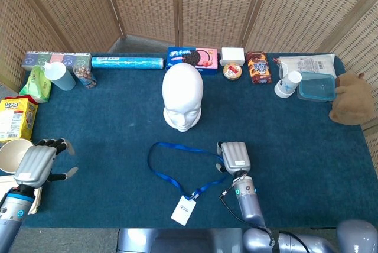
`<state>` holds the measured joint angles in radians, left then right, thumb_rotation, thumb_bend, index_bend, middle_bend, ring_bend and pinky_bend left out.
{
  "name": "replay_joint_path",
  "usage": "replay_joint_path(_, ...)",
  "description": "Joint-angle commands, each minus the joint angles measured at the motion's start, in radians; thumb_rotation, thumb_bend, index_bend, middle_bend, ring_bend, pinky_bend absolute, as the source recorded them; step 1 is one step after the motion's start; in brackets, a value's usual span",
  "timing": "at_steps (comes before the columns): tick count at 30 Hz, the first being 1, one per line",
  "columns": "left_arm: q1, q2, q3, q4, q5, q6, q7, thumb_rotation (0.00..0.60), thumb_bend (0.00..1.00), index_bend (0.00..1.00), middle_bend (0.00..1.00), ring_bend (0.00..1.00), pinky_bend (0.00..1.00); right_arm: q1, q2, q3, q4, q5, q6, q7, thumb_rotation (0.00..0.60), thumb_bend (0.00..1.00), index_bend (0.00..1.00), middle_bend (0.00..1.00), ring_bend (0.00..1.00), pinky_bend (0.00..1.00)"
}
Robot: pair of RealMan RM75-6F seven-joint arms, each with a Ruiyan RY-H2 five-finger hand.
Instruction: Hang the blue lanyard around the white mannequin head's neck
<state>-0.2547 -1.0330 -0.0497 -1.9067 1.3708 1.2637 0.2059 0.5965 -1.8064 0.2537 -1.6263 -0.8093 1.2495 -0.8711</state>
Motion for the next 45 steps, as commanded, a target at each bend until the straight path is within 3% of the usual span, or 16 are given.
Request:
replay_joint_path(1, 0.0, -0.001, 0.001, 0.002, -0.001, 0.001, 0.001, 0.528, 0.22, 0.46, 0.37, 0.36, 0.28, 0.009, -0.005, 0.002, 0.012, 0.012, -0.005, 0.0, 0.547, 0.26, 0.49, 0.92, 1.0, 1.0)
replay_joint_path(45, -0.007, -0.014, 0.006, 0.021, -0.006, -0.003, -0.028, 0.526, 0.22, 0.46, 0.38, 0.35, 0.28, 0.107, -0.044, 0.004, 0.11, 0.133, -0.004, -0.038, 0.546, 0.44, 0.53, 0.92, 1.0, 1.0)
